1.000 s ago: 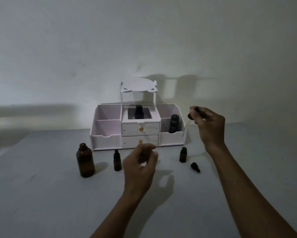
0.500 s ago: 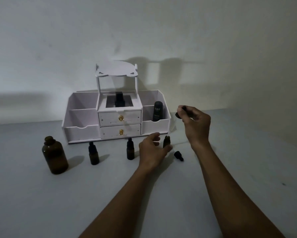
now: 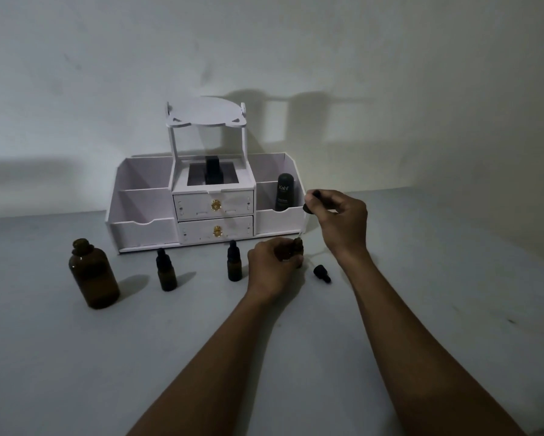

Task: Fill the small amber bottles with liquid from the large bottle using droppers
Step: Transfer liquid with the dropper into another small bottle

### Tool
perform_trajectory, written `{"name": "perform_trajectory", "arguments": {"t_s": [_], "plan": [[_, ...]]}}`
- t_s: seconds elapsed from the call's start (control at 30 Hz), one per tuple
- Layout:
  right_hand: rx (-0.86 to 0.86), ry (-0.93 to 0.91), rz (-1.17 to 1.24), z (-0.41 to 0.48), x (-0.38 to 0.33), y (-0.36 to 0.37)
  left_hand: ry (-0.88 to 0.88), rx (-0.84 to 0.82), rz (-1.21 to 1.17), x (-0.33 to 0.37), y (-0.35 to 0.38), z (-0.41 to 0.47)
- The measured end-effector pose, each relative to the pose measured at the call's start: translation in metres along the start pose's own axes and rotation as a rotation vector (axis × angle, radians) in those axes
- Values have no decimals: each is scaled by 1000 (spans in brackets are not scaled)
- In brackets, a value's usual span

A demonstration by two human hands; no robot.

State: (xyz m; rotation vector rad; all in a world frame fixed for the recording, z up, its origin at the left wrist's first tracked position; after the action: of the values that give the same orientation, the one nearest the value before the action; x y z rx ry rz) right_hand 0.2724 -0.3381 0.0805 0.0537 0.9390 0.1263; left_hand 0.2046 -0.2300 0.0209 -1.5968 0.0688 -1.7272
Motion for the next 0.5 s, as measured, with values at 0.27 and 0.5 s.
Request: {"name": "perform_trajectory", "arguments": {"t_s": [0.27, 0.5], "plan": [[55, -66, 2, -4, 0, 5, -23, -11, -35, -2, -1, -5], [67, -111, -14, -4, -2, 6, -28, -17, -23, -3, -2, -5]]}}
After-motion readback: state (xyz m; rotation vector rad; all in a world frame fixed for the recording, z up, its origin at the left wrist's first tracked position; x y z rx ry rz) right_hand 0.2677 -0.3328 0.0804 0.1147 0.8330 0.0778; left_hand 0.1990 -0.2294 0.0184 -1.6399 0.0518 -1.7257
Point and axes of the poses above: each hand's wrist, its own z-axis towards the middle knuckle, its own y-axis out of the palm, x = y × z, the point moved 1 cm from there along z, towards the middle knuckle, and after that the axes turned 13 degrees about z, right-handed, at the moved point
